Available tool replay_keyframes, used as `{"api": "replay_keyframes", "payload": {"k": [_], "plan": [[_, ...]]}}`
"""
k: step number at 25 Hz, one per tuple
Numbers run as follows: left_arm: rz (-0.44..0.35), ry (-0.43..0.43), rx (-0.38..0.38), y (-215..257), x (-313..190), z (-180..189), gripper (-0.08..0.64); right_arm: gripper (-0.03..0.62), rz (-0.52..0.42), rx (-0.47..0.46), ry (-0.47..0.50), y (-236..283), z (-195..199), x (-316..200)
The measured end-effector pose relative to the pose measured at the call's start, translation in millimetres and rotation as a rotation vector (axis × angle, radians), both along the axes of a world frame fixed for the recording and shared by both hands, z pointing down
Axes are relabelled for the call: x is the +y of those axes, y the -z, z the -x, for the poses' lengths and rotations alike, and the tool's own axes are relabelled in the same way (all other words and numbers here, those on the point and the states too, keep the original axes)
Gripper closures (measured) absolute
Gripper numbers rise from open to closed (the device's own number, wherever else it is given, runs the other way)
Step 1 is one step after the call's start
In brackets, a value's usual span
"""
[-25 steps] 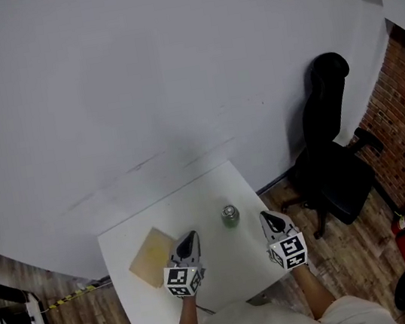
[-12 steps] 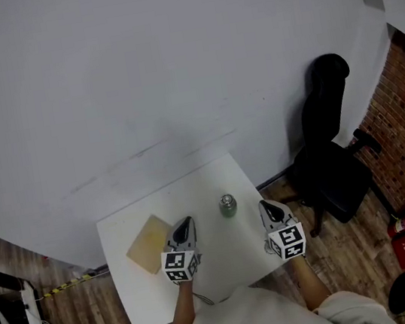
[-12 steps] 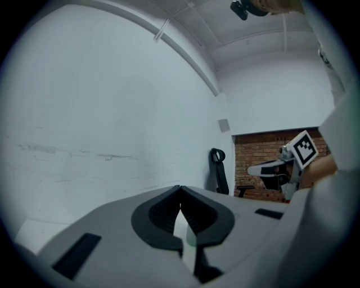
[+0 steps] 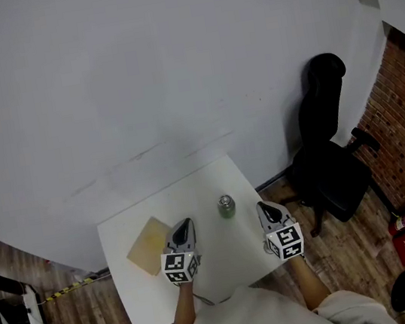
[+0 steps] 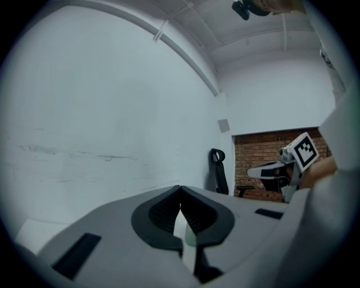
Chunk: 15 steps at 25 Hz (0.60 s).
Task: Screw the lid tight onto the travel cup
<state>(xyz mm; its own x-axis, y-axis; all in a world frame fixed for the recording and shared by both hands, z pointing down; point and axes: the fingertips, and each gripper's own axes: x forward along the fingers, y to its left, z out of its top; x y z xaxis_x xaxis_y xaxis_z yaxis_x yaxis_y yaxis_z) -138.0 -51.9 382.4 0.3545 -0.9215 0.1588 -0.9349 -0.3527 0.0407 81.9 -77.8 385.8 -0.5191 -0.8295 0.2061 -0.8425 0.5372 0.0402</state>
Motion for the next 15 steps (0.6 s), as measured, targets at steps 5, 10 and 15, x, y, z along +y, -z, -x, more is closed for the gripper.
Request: {"api": "replay_keyframes", "payload": {"k": [5,10,15], "plan": [[0.003,-0.009,-0.005,-0.5,1.9,-4.8,0.552,0.594,0.001,0.006,0.005,-0.7,-0.3,1.9],[0.002,-0.016,-0.011,-0.9,2.5,-7.8,0.552,0.594,0.001,0.011,0.009,-2.1,-1.2,2.5],[0.004,-0.017,-0.016,-0.6,1.6,-9.0,0.552,0.594,0.004,0.017,0.014,-3.5,-0.4,2.1]]}}
